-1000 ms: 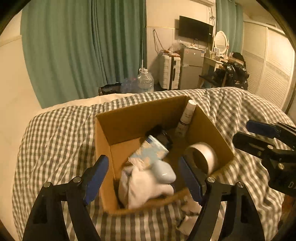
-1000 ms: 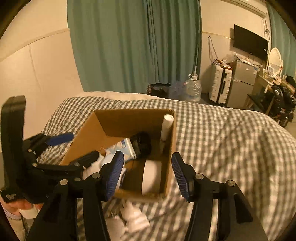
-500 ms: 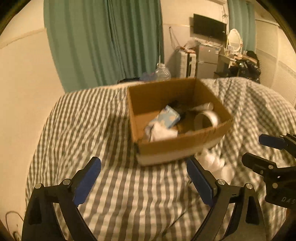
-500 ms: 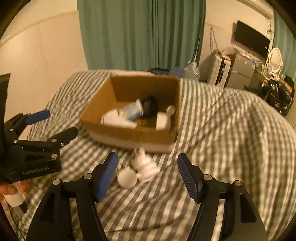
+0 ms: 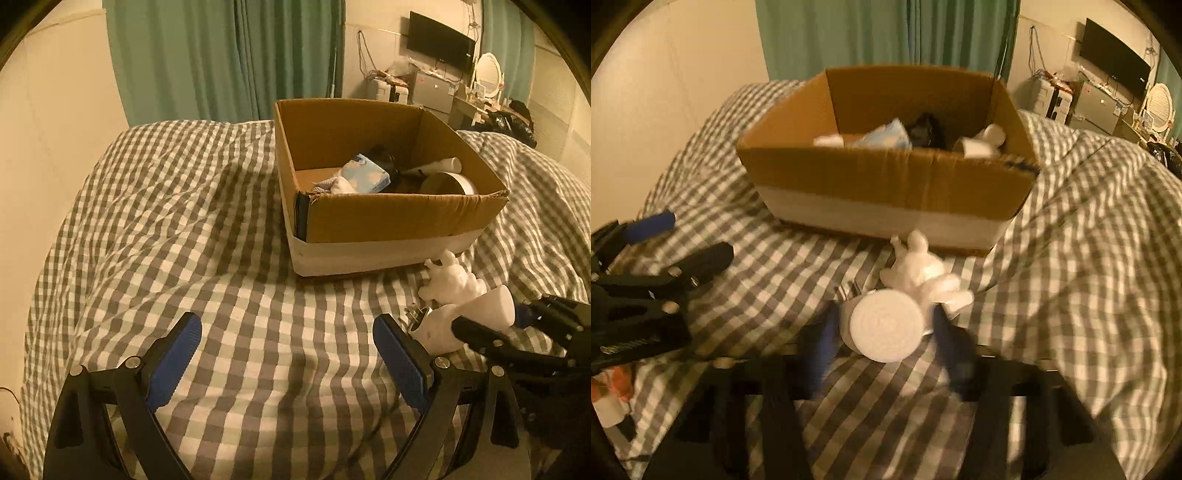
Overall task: Organize objects
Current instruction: 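Grasp the white bottle with the right tool while the left tool grasps the rabbit figurine, then drop the rabbit figurine and white bottle into the box, opening both tools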
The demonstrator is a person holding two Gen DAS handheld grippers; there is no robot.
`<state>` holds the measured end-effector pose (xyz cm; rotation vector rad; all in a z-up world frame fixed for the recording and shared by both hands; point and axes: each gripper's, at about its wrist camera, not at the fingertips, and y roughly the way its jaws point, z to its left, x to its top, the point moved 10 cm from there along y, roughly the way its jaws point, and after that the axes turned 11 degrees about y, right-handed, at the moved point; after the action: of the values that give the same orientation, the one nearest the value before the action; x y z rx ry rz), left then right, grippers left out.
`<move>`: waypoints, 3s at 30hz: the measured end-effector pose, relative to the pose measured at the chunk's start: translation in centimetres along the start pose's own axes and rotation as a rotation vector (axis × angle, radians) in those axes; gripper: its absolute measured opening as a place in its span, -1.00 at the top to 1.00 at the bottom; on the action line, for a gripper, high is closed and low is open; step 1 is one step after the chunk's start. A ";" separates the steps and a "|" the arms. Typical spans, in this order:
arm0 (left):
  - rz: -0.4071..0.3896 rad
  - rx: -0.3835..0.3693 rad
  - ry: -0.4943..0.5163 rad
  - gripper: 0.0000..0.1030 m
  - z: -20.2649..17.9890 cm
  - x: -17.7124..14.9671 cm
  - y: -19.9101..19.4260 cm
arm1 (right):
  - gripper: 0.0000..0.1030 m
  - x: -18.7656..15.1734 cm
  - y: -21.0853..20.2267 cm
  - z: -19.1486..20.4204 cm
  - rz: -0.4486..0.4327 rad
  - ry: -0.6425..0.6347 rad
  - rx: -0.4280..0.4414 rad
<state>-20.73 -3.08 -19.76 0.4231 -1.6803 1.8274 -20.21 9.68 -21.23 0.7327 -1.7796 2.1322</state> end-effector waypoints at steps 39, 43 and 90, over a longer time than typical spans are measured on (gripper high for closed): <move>0.043 -0.106 0.142 -0.87 -13.9 3.9 4.8 | 0.37 6.3 -7.1 -9.4 -0.243 0.170 -0.040; 0.047 -0.168 0.131 -0.88 -15.5 4.6 6.3 | 0.37 6.0 -5.6 -10.0 -0.206 0.195 -0.018; -0.299 -0.045 0.055 -0.07 -1.7 13.8 -15.5 | 0.37 11.0 -24.6 1.5 -0.476 -0.023 -0.007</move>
<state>-21.22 1.70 0.47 0.5668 -1.5265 1.5668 -16.60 12.13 5.45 1.0581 -1.4375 1.8022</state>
